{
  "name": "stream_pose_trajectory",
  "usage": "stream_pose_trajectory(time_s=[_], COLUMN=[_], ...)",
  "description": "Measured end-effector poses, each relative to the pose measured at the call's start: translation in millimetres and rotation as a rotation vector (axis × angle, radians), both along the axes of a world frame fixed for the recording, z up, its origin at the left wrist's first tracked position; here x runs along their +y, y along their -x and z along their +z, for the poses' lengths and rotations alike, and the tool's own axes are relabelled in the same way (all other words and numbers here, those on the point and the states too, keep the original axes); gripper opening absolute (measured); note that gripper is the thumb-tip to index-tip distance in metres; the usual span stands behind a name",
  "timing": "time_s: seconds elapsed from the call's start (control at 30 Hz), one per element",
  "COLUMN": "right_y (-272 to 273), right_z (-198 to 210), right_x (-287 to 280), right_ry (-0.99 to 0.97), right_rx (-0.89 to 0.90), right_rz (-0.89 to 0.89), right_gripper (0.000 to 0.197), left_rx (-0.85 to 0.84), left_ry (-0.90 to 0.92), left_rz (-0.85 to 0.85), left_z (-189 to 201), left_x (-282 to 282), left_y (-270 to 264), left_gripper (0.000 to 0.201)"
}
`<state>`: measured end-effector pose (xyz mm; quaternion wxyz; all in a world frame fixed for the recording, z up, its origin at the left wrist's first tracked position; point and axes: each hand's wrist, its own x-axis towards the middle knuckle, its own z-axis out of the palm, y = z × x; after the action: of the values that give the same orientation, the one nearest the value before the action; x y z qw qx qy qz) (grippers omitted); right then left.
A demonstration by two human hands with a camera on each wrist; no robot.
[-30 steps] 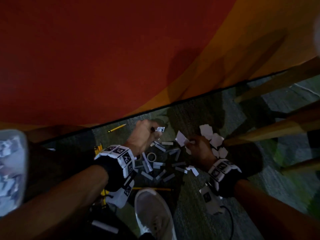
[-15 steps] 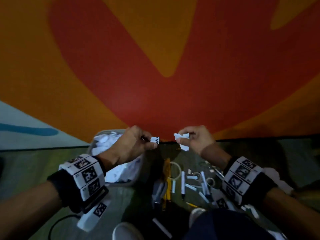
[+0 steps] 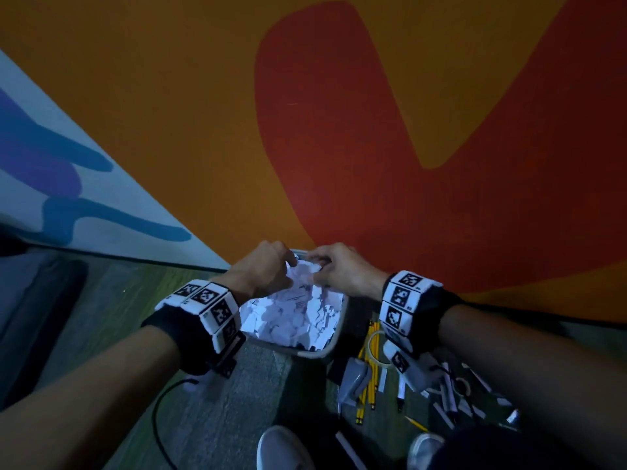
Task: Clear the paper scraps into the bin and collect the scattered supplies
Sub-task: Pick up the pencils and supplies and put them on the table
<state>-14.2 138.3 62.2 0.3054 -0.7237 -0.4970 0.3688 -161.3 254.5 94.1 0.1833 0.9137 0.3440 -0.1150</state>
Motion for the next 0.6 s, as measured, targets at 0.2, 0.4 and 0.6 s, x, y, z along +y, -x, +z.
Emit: stream_pose_trajectory(time_s=[0.2, 0.4, 0.6], right_y=[-24.4, -51.8, -79.5], right_z=[1.0, 10.3, 16.3], right_x=[-4.9, -36.4, -92.5], right_ry=[0.029, -0.007, -0.097], right_rx=[0.052, 0.150, 0.175], right_rz=[-0.055, -0.103, -0.201], right_gripper=[0.046, 0.051, 0.051], left_rx=[-0.129, -0.216, -0.282], left_ry=[-0.083, -0.037, 0.023], left_rz=[-0.006, -0.051, -0.084], left_z=[9.1, 14.1, 17.6], left_x=[-1.5, -22.4, -60.4], left_y=[-7.6, -24.1, -60.0], left_gripper=[0.019, 0.032, 0.037])
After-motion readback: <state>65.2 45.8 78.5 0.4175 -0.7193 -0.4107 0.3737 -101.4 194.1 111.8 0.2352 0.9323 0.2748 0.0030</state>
